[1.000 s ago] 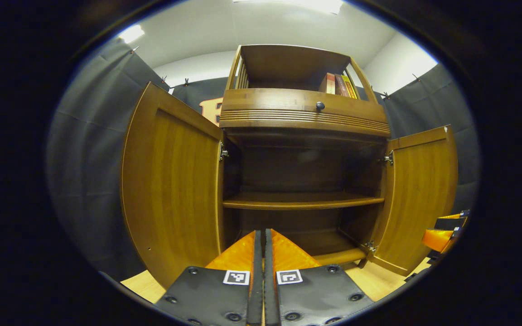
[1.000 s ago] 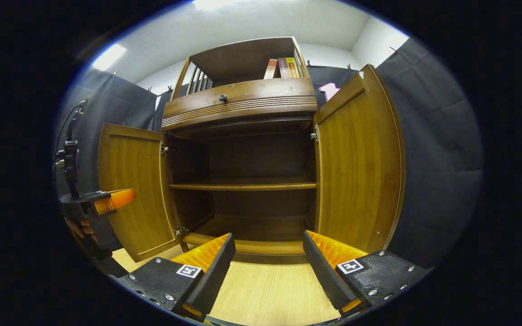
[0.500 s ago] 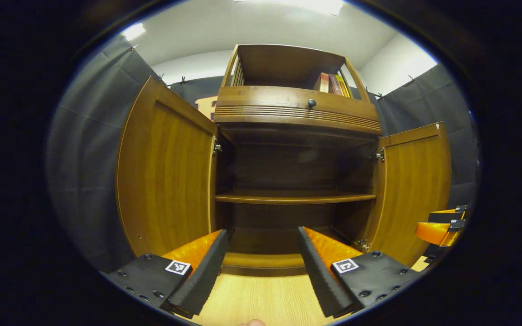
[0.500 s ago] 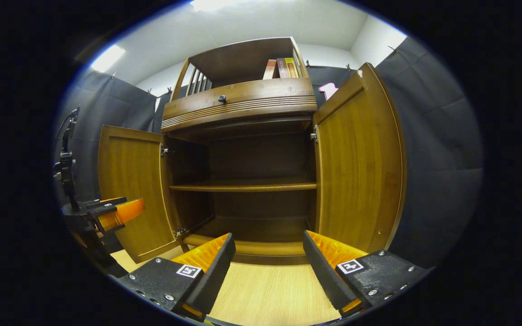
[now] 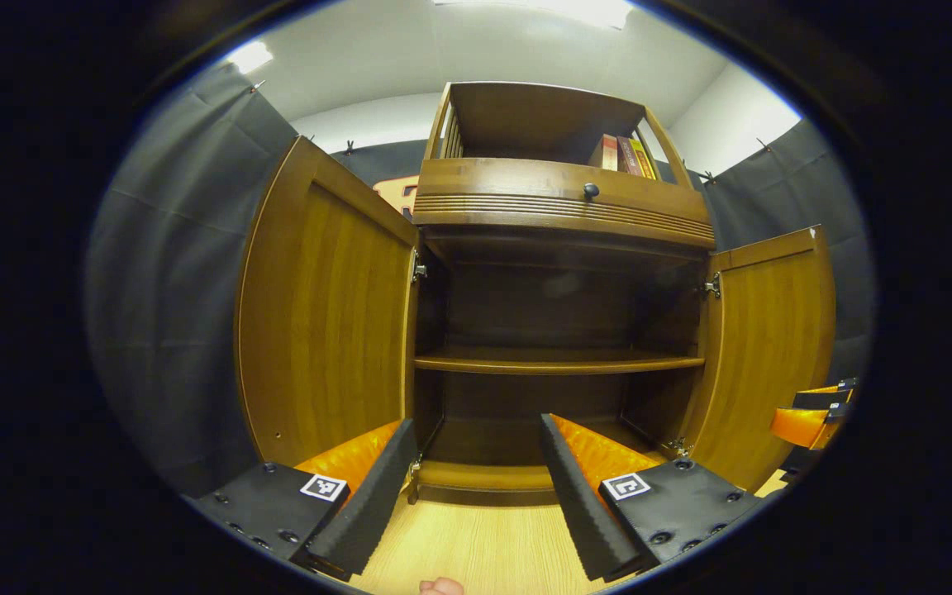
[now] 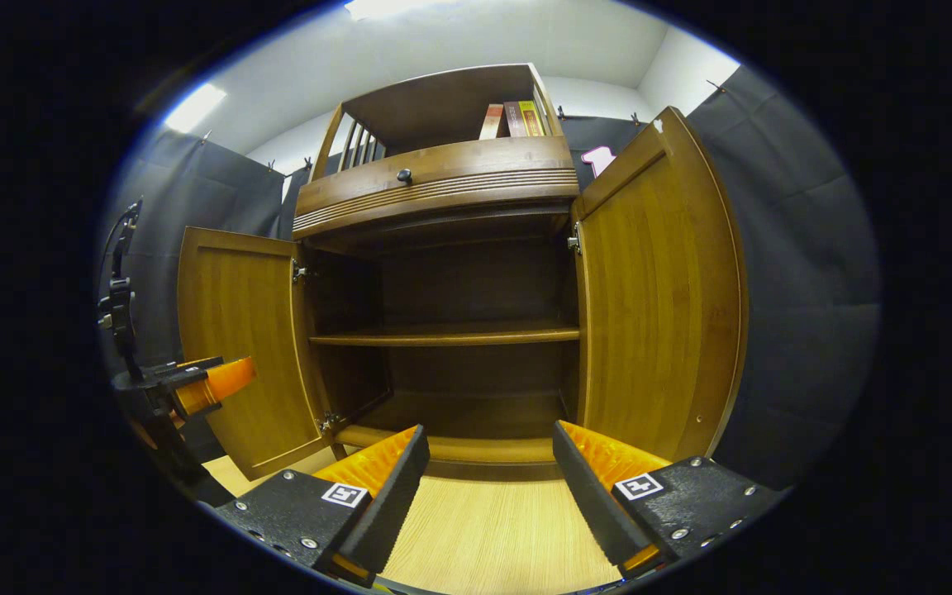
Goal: Open the right door of the double-door shoe cabinet with the right hand, and open the left door with the left hand.
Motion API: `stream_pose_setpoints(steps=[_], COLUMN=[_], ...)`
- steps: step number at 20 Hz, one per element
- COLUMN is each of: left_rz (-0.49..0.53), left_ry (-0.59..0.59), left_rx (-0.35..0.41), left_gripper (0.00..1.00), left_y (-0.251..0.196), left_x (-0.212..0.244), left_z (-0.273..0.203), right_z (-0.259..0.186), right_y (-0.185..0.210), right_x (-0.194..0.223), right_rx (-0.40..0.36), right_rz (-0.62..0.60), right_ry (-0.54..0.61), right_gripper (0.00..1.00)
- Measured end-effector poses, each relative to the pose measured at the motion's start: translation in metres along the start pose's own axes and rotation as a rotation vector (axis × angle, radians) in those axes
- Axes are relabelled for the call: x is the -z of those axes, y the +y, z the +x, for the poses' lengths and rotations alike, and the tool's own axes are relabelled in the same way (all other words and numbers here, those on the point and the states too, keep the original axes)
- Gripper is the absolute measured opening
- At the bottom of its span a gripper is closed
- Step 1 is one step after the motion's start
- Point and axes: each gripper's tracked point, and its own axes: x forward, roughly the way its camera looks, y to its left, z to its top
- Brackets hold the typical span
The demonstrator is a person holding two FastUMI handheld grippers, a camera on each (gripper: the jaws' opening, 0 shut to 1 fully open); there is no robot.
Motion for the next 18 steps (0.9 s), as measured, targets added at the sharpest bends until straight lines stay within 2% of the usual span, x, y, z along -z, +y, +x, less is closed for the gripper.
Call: stream_pose_setpoints(steps=[5, 6, 7, 10, 11, 12, 18], left_rz=[0.007, 0.009, 0.013, 0.015, 0.014, 0.012, -0.012], left_ry=[-0.015, -0.017, -0.018, -0.023, -0.022, -0.021, -0.028], left_rx=[0.012, 0.011, 0.012, 0.014, 0.014, 0.015, 0.011], left_gripper=[0.95, 0.95, 0.95, 0.95, 0.95, 0.96, 0.95], left_y=[-0.003, -0.003, -0.003, -0.004, -0.003, -0.003, -0.003], left_x=[-0.004, -0.004, -0.005, -0.005, -0.005, -0.005, -0.009], left_z=[0.003, 0.003, 0.004, 0.005, 0.007, 0.008, 0.011], right_z=[0.003, 0.003, 0.003, 0.005, 0.006, 0.007, 0.009], right_y=[0.000, 0.000, 0.000, 0.001, 0.001, 0.000, 0.001], right_x=[-0.001, -0.001, -0.001, -0.001, -0.001, -0.001, -0.001], right_rx=[0.003, 0.003, 0.003, 0.002, 0.002, 0.002, 0.002], right_rz=[0.000, 0.000, 0.000, -0.001, -0.001, 0.000, 0.004], right_ry=[-0.001, -0.002, -0.002, -0.002, -0.002, -0.001, -0.001], right_gripper=[0.93, 1.00, 0.93, 0.93, 1.00, 0.93, 0.93])
